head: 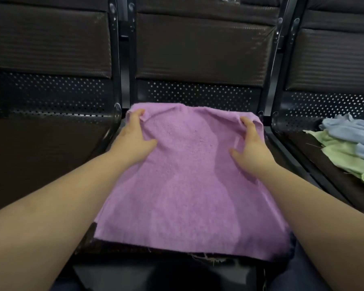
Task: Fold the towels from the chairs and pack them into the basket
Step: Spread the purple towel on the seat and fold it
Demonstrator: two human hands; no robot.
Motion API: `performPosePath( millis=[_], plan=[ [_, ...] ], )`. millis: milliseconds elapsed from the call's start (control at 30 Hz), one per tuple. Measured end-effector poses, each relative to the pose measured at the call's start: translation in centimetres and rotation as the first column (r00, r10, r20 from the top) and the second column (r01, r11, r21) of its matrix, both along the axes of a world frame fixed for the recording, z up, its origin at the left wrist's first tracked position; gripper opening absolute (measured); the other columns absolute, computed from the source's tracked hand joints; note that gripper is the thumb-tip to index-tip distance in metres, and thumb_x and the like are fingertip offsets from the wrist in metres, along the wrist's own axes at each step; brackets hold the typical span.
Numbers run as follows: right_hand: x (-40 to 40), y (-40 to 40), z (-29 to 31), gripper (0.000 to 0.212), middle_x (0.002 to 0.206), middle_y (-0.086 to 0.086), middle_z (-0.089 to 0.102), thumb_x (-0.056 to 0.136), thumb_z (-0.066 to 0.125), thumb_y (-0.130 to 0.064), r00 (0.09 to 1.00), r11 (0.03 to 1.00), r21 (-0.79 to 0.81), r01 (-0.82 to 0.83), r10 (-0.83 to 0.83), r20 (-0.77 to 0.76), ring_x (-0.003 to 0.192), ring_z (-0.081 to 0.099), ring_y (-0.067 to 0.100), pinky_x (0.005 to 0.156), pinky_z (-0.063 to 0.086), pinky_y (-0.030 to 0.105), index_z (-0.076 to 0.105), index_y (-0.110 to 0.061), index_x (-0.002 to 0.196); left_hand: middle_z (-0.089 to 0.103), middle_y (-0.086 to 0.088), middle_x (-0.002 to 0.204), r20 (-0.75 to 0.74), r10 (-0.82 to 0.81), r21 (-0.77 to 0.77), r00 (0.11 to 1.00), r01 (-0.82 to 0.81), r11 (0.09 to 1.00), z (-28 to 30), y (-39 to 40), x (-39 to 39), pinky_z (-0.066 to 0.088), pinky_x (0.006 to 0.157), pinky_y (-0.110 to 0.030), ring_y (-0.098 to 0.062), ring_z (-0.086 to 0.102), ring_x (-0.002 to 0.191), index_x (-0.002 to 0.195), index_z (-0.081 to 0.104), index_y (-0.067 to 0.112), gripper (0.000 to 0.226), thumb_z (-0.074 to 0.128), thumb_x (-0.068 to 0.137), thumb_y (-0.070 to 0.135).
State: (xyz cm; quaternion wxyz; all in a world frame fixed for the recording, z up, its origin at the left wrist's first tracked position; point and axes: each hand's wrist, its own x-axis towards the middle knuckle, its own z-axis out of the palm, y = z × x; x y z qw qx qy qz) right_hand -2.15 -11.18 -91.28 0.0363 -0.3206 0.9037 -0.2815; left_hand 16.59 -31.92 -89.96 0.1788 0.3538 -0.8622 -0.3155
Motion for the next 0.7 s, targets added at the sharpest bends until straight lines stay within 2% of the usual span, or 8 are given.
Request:
performPosePath(
  millis=[100, 200, 233, 300, 367, 467, 567, 700],
  plan=[
    [0.2, 0.1, -0.8, 0.098, 0.151, 0.005, 0.028, 0.086, 0.065, -0.027, 0.996, 0.990, 0.140, -0.008, -0.005, 0.088, 0.107, 0.055, 0.027, 0.076, 0.040, 0.027, -0.008, -0.033, 0.150, 0.016, -0.005, 0.158, 0.226, -0.117, 0.072, 0.967, 0.103, 0.992, -1.4, 0.6, -0.4, 0.038, 0.102, -0.034, -0.029, 0.040, 0.133, 0.152, -0.004, 0.030, 0.096, 0.065, 0.086, 0.024],
    [0.8, 0.3, -1.2, 0.111, 0.147, 0.011, 0.039, 0.087, 0.065, -0.032, 0.986, 0.959, 0.273, -0.075, 0.031, 0.162, 0.087, 0.058, 0.022, 0.074, 0.040, 0.025, -0.030, -0.024, 0.145, 0.033, -0.006, 0.151, 0.451, -0.233, 0.130, 0.861, 0.195, 0.972, -2.1, 1.4, -0.3, 0.042, 0.091, -0.026, -0.026, 0.053, 0.114, 0.147, -0.021, 0.035, 0.105, 0.065, 0.086, 0.033],
    [1.0, 0.4, -0.9, 0.112, 0.154, 0.009, 0.028, 0.087, 0.064, -0.034, 0.985, 0.949, 0.303, -0.091, 0.041, 0.167, 0.088, 0.058, 0.021, 0.076, 0.041, 0.026, -0.031, -0.022, 0.144, 0.035, -0.008, 0.150, 0.508, -0.246, 0.111, 0.825, 0.220, 0.969, -2.3, 1.5, -0.2, 0.041, 0.095, -0.027, -0.026, 0.052, 0.118, 0.148, -0.019, 0.033, 0.105, 0.065, 0.085, 0.037],
    [1.5, 0.9, -0.4, 0.110, 0.160, 0.002, -0.005, 0.087, 0.063, -0.037, 0.984, 0.919, 0.374, -0.121, 0.061, 0.168, 0.118, 0.052, 0.022, 0.090, 0.042, 0.028, -0.030, -0.020, 0.145, 0.022, -0.009, 0.156, 0.613, -0.252, 0.073, 0.749, 0.264, 0.962, -2.4, 1.4, 0.4, 0.035, 0.108, -0.034, -0.027, 0.037, 0.135, 0.153, -0.002, 0.021, 0.099, 0.065, 0.084, 0.045],
    [2.2, 2.0, 0.1, 0.108, 0.159, 0.002, -0.019, 0.087, 0.063, -0.039, 0.979, 0.875, 0.461, -0.149, 0.064, 0.194, 0.141, 0.028, 0.025, 0.108, 0.032, 0.033, -0.025, -0.021, 0.147, 0.027, -0.011, 0.153, 0.684, -0.229, 0.042, 0.693, 0.276, 0.960, -1.9, 1.6, 1.5, 0.035, 0.108, -0.036, -0.027, 0.037, 0.134, 0.150, 0.021, 0.013, 0.088, 0.065, 0.082, 0.049],
    [2.6, 4.0, 0.6, 0.105, 0.160, 0.008, -0.002, 0.084, 0.067, -0.041, 0.972, 0.808, 0.566, -0.164, 0.034, 0.234, 0.144, 0.022, 0.027, 0.114, 0.027, 0.035, -0.009, -0.016, 0.152, 0.040, -0.011, 0.142, 0.687, -0.161, 0.036, 0.709, 0.189, 0.981, -0.7, 1.7, 3.6, 0.045, 0.098, -0.032, -0.025, 0.051, 0.119, 0.142, 0.040, 0.014, 0.076, 0.071, 0.079, 0.041],
    [2.8, 6.5, 2.0, 0.094, 0.153, 0.009, 0.029, 0.081, 0.072, -0.038, 0.973, 0.808, 0.580, -0.102, -0.041, 0.227, 0.136, 0.037, 0.026, 0.107, 0.034, 0.031, 0.017, -0.009, 0.151, 0.054, -0.008, 0.127, 0.665, -0.107, 0.039, 0.739, 0.109, 0.993, 0.3, 2.0, 6.0, 0.049, 0.087, -0.029, -0.022, 0.059, 0.103, 0.128, 0.054, 0.011, 0.058, 0.076, 0.076, 0.023],
    [2.7, 9.0, 3.2, 0.059, 0.118, 0.013, 0.063, 0.077, 0.077, -0.032, 0.939, 0.808, 0.589, -0.012, -0.193, 0.284, 0.095, 0.062, 0.025, 0.085, 0.049, 0.033, 0.055, -0.003, 0.123, 0.061, -0.004, 0.090, 0.626, -0.095, 0.139, 0.774, 0.009, 0.990, 0.3, 2.3, 9.1, 0.047, 0.071, -0.028, -0.019, 0.058, 0.082, 0.111, 0.062, 0.006, 0.039, 0.077, 0.075, 0.013]
  ],
)
